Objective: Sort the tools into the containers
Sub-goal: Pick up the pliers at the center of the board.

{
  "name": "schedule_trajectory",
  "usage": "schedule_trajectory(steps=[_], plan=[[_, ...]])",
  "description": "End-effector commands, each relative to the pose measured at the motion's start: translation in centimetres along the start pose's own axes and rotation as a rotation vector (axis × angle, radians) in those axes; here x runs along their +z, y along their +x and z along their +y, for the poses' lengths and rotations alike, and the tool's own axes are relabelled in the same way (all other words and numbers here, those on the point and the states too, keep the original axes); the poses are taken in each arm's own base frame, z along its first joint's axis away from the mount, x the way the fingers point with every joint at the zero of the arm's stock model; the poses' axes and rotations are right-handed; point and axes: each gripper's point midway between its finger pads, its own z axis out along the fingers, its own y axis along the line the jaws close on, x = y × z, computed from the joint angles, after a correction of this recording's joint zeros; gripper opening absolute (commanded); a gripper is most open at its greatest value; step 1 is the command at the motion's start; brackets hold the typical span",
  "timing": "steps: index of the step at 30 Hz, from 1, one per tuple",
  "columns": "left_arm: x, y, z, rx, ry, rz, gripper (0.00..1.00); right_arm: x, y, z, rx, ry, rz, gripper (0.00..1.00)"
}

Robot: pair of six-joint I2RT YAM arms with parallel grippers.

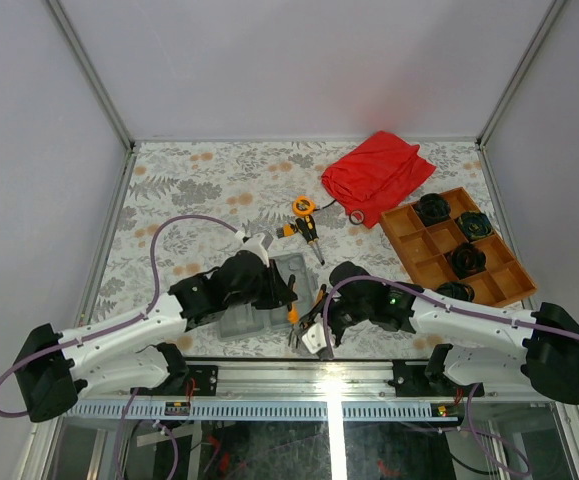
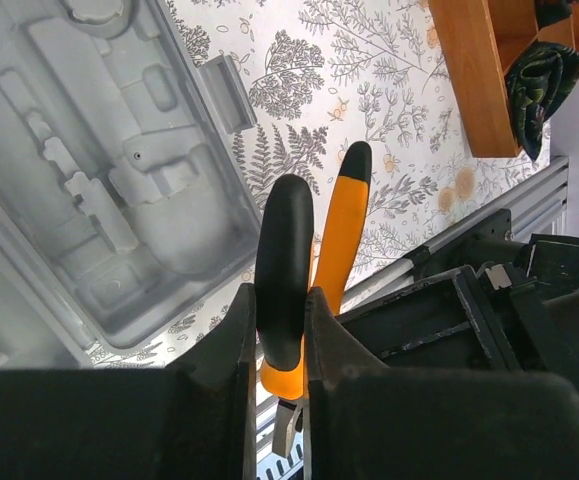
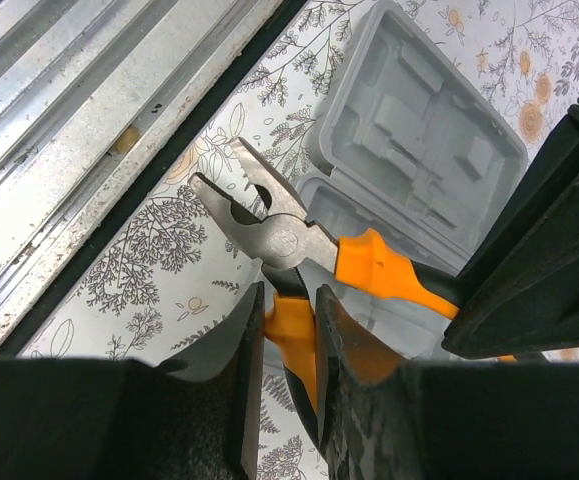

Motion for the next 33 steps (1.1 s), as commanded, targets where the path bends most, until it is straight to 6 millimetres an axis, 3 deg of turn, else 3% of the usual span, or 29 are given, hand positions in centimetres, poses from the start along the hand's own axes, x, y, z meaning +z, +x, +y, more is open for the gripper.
schedule_trajectory(steps=[1, 3, 5, 8, 11, 14, 16, 19, 22, 27, 33], plan=[[0.2, 0.0, 1.6, 0.011, -0.051, -0.026, 0.0, -1.0, -2.6, -4.0, -0.088, 0.132, -0.062, 0.2], [0.1, 0.0, 1.8, 0.011, -0.058, -0.03, 0.0, -1.1, -2.7, -4.0, -0.082, 0.146, -0.068, 0.29], [0.0, 0.0, 2.1, 0.012, -0.072, -0.036, 0.0, -1.4, -2.8, -4.0, -0.064, 0.162, -0.073, 0.48], [-0.3, -0.2, 2.5, 0.013, -0.088, -0.051, 0.0, -1.9, -3.1, -3.8, -0.028, 0.184, -0.082, 0.69], [-0.7, -0.5, 2.9, 0.005, -0.102, -0.076, 0.0, -2.5, -3.5, -3.7, 0.071, 0.237, -0.112, 0.72], [-1.2, -0.6, 3.3, -0.011, -0.114, -0.095, 0.0, -3.5, -3.3, -4.7, 0.343, 0.422, -0.178, 0.71], [-1.4, -0.5, 3.7, -0.03, -0.111, -0.11, 0.0, -5.0, -2.8, -6.7, 0.534, 0.63, -0.25, 0.64], [-2.1, -0.8, 3.9, -0.06, -0.089, -0.152, 0.0, -6.5, -0.3, -7.8, 0.91, 0.845, -0.298, 0.54], [-3.0, -1.2, 4.1, -0.088, -0.073, -0.201, 0.0, -6.8, 2.8, -7.5, 1.259, 0.986, -0.235, 0.43], [-3.9, -1.7, 4.6, -0.141, -0.057, -0.262, 0.0, -5.5, 5.3, -6.9, 1.512, 1.056, -0.146, 0.26], [-4.1, -2.3, 5.5, -0.175, -0.109, -0.301, 0.0, -2.8, 4.5, -9.1, 1.626, 0.989, -0.17, 0.21]])
